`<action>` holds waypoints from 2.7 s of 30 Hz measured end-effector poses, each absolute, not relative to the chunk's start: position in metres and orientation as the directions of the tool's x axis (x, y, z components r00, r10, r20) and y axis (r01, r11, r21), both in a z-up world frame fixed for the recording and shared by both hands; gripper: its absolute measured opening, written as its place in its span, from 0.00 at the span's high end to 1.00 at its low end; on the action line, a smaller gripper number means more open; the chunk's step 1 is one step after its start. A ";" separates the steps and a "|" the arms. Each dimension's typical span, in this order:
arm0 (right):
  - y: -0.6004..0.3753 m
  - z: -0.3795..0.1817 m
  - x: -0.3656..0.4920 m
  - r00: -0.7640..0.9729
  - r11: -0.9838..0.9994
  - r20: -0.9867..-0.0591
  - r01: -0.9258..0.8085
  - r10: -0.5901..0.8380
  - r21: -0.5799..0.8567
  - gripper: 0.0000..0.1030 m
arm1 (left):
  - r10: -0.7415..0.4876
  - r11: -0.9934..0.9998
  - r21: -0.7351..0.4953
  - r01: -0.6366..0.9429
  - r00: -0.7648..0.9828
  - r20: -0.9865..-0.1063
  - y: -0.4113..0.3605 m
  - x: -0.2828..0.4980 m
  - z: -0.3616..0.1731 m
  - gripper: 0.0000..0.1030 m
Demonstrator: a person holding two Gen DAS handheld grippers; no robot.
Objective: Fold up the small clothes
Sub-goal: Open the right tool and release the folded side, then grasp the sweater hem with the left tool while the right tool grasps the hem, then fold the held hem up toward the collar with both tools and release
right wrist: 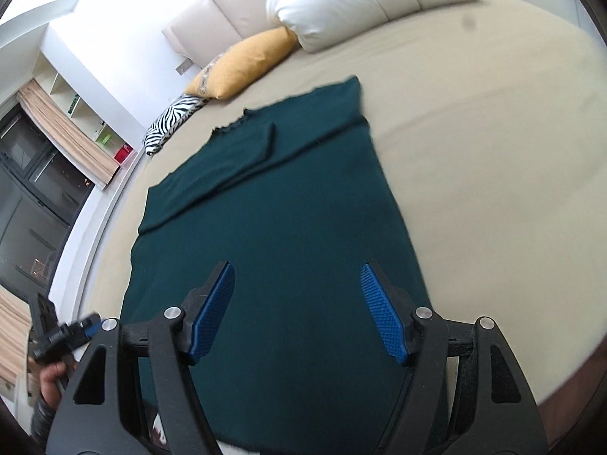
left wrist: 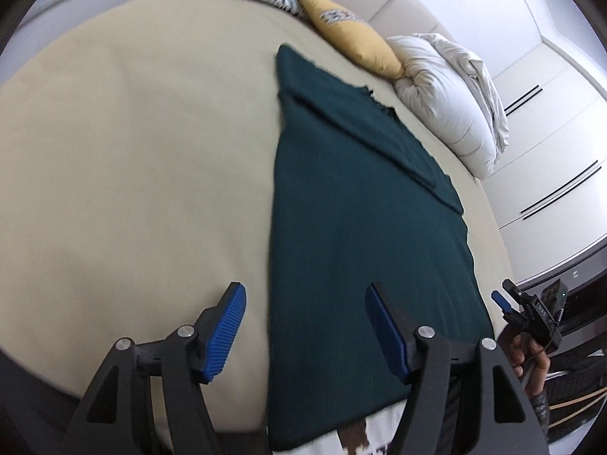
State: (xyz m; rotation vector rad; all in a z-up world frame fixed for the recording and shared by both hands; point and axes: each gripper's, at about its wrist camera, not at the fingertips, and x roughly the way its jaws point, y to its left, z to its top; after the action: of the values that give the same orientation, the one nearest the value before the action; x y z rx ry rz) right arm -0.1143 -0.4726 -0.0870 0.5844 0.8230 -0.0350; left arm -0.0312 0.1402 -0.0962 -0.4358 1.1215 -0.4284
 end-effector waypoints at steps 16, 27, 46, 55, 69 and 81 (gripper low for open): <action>-0.507 -0.117 -0.189 0.644 0.760 -0.722 0.330 0.253 0.560 0.36 | -0.606 0.792 -0.607 0.064 0.204 -0.769 0.139 -0.056 -0.133 0.62; -0.509 -0.118 -0.204 0.584 0.769 -0.769 0.355 0.261 0.531 0.45 | -0.605 0.795 -0.599 0.098 0.194 -0.772 0.138 -0.060 -0.128 0.93; -0.496 -0.113 -0.206 0.543 0.767 -0.776 0.331 0.322 0.550 0.93 | -0.711 0.696 -0.704 0.143 0.282 -0.645 0.151 -0.058 -0.089 0.94; -0.501 -0.066 -0.169 0.683 0.719 -0.631 0.222 0.368 0.659 0.94 | -0.812 0.524 -0.839 0.146 0.381 -0.441 0.162 -0.020 -0.041 0.94; -0.549 -0.014 -0.018 0.807 0.697 -0.527 0.216 0.267 0.684 0.94 | -0.793 0.476 -0.873 0.105 0.480 -0.374 0.155 0.098 -0.028 0.94; -0.568 -0.040 0.130 0.796 0.716 -0.582 0.305 0.170 0.627 0.94 | -0.753 0.525 -0.846 0.088 0.512 -0.414 0.129 0.219 -0.043 0.94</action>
State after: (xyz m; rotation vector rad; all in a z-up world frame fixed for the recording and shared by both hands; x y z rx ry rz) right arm 0.1296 -0.5682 -0.0403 0.7833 0.6637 -0.0812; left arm 0.2192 0.1289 -0.0431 -0.8751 0.8932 -0.5924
